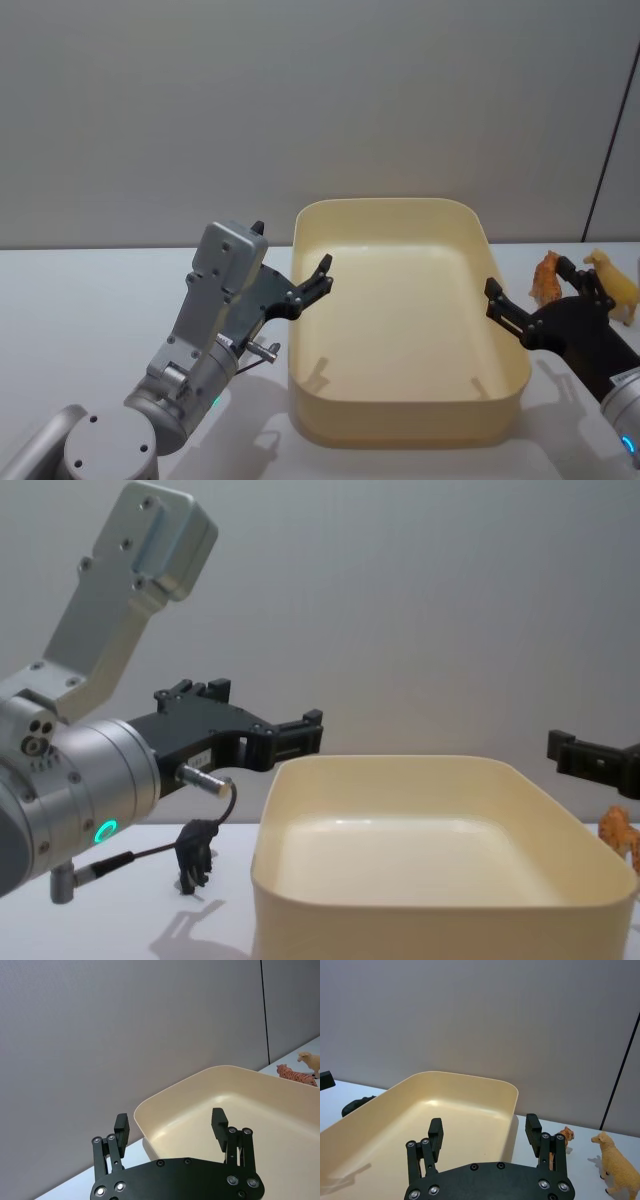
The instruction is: Pick up the toy alternately with two hands and place it into the central storage box.
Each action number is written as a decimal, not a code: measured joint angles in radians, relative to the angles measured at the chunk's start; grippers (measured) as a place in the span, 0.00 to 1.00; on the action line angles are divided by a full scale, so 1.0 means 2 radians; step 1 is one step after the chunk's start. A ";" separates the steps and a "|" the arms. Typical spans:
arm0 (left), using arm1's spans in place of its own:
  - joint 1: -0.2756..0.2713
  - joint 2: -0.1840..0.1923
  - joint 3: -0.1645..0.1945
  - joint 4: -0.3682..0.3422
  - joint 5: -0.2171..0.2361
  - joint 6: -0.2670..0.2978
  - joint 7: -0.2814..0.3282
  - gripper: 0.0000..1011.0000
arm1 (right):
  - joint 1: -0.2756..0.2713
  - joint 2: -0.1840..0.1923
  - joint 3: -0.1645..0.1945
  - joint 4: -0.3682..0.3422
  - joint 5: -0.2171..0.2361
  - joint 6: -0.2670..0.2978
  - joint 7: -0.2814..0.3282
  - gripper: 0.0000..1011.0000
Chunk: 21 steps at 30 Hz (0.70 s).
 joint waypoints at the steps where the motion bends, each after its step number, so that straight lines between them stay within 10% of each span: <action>1: 0.000 0.000 0.000 0.000 0.000 0.000 0.000 0.99 | 0.000 0.000 0.000 0.000 0.000 0.000 0.000 0.99; 21: 0.000 0.000 0.000 0.000 0.000 0.000 0.000 0.99 | 0.000 0.000 0.000 0.000 0.000 0.000 0.000 0.99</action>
